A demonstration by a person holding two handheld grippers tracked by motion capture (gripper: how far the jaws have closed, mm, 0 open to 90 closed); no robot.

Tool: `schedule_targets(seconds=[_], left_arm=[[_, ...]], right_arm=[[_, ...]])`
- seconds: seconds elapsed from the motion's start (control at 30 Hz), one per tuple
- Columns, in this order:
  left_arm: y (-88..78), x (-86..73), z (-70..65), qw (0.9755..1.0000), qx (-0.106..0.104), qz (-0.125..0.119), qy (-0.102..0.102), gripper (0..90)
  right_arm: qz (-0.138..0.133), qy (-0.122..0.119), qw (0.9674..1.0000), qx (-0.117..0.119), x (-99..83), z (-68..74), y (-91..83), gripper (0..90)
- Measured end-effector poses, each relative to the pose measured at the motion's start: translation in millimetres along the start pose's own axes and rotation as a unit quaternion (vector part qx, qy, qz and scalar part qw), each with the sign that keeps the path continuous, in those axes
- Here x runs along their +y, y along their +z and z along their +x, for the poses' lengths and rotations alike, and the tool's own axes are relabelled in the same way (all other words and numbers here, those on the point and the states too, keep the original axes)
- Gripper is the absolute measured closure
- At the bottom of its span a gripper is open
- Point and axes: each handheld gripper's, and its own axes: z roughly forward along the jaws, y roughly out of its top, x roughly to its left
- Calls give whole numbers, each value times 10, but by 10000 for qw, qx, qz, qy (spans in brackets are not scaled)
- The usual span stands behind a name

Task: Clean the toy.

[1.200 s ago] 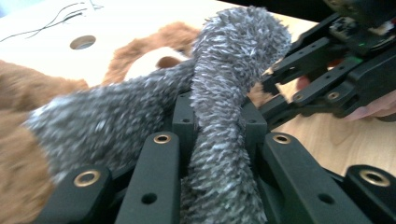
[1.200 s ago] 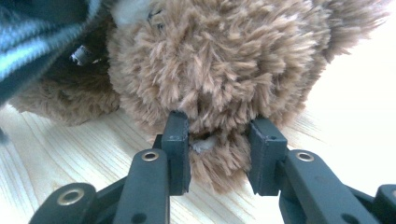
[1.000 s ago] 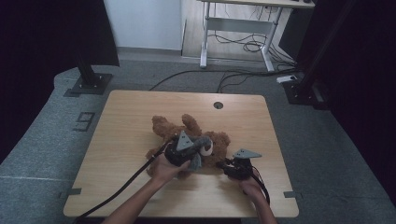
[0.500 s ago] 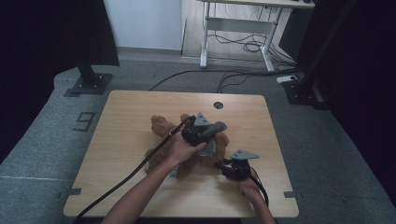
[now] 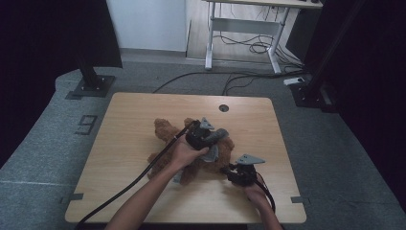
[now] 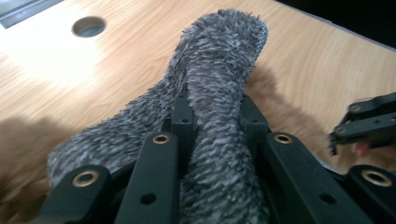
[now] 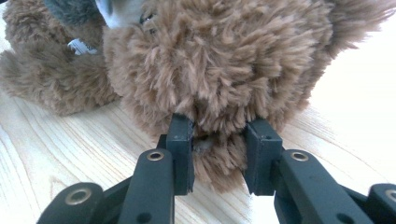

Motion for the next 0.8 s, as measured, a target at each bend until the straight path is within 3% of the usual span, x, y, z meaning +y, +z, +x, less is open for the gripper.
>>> schedule_targets(seconds=[0.17,0.33,0.57,0.8], left_arm=[[-136,-202,182,9998,73,0,-168,740],[-345,-329,314,9991,173,-242,-306,741],[-618,-452,536,9966,375,-483,-545,738],[-817,-676,801,9918,648,-592,-933,736]], right_arm=[[23,21,10000,4,-6,-6,4,680],[78,80,9999,-20,-17,-21,33,709],[106,110,9999,-11,-28,-36,32,723],[92,111,9999,-16,-30,-36,32,727]])
